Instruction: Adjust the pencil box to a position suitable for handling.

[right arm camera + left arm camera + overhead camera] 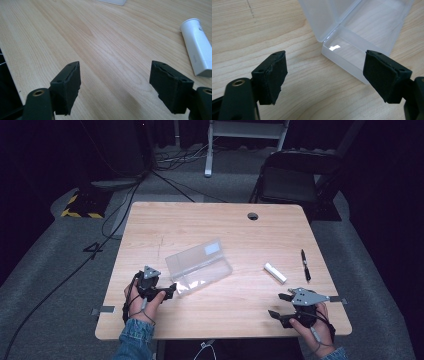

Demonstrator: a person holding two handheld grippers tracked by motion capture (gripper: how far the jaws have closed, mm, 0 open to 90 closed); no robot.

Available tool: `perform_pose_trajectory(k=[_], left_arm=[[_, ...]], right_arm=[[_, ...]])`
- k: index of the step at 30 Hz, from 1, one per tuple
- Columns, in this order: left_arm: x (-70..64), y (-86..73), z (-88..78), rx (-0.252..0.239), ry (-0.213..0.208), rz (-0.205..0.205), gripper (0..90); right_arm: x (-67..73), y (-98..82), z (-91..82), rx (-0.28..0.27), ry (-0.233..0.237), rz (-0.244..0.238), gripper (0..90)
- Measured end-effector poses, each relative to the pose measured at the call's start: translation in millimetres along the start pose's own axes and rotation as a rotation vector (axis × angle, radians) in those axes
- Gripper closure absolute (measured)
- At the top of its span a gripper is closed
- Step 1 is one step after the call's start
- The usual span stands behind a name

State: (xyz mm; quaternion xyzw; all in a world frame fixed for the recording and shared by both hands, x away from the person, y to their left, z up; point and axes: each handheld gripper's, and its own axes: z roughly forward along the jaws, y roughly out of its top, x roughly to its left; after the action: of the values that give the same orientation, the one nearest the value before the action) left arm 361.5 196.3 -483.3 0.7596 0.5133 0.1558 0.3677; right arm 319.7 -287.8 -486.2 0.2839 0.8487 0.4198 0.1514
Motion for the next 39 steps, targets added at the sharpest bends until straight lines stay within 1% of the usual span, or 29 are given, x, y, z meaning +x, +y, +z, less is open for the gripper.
perform_pose_trajectory(k=[2, 4, 7, 9, 11, 12, 16, 18, 19, 21, 24, 25, 27, 31, 34, 35, 39], left_arm=[[-3.0, 2.2, 5.1, 0.009, -0.01, 0.007, 20.7], [-5.6, 4.4, 9.5, 0.015, -0.01, 0.017, 21.1], [-7.8, 6.8, 16.4, 0.025, -0.016, 0.039, 21.4], [-8.3, 7.4, 18.7, 0.029, -0.017, 0.045, 21.3], [-8.7, 8.2, 22.3, 0.043, -0.018, 0.061, 21.4], [-9.5, 8.4, 23.4, 0.046, -0.015, 0.061, 21.7], [-12.5, 8.5, 29.3, 0.075, -0.02, 0.097, 22.8], [-13.0, 7.7, 30.2, 0.092, -0.018, 0.103, 22.9], [-12.9, 7.1, 30.5, 0.095, -0.018, 0.112, 22.9], [-13.1, 5.9, 30.4, 0.09, -0.01, 0.132, 22.9], [-13.5, 3.4, 31.3, 0.068, -0.021, 0.14, 23.0], [-13.0, 2.6, 31.4, 0.061, -0.028, 0.149, 23.0], [-12.5, 0.0, 32.1, 0.035, -0.039, 0.156, 22.9], [-13.3, -0.6, 31.5, 0.036, -0.048, 0.166, 23.8], [-14.5, -0.5, 31.2, 0.038, -0.061, 0.186, 25.6], [-15.3, -0.7, 31.5, 0.035, -0.06, 0.184, 25.5], [-16.4, -0.3, 32.0, 0.036, -0.072, 0.202, 25.5]], right_arm=[[1.6, -1.2, -2.8, -0.003, -0.002, -0.003, 25.5], [3.4, -2.4, -6.4, -0.007, -0.01, -0.004, 25.5], [4.2, -5.0, -10.9, -0.011, -0.023, -0.004, 25.3], [3.9, -6.0, -12.0, -0.008, -0.027, -0.003, 25.1], [3.2, -8.5, -13.9, -0.008, -0.029, 0.01, 25.1], [3.1, -9.4, -15.1, -0.006, -0.032, 0.014, 25.1], [3.8, -10.4, -17.9, -0.01, -0.037, 0.016, 25.0], [3.3, -11.0, -18.0, -0.008, -0.036, 0.019, 24.9], [3.0, -11.0, -17.9, -0.009, -0.035, 0.02, 24.9], [2.7, -10.3, -17.1, -0.009, -0.036, 0.021, 24.9], [3.2, -8.9, -15.3, -0.006, -0.029, 0.016, 24.9], [3.4, -8.3, -14.3, -0.007, -0.026, 0.014, 24.9], [3.8, -7.0, -13.1, -0.005, -0.021, 0.011, 24.9], [4.1, -4.5, -13.1, -0.012, -0.023, 0.006, 24.9], [3.6, -3.0, -14.4, -0.019, -0.029, 0.002, 24.8], [3.1, -2.6, -15.3, -0.022, -0.032, 0.0, 24.8], [-0.3, -2.1, -20.0, -0.032, -0.045, 0.011, 24.5]])
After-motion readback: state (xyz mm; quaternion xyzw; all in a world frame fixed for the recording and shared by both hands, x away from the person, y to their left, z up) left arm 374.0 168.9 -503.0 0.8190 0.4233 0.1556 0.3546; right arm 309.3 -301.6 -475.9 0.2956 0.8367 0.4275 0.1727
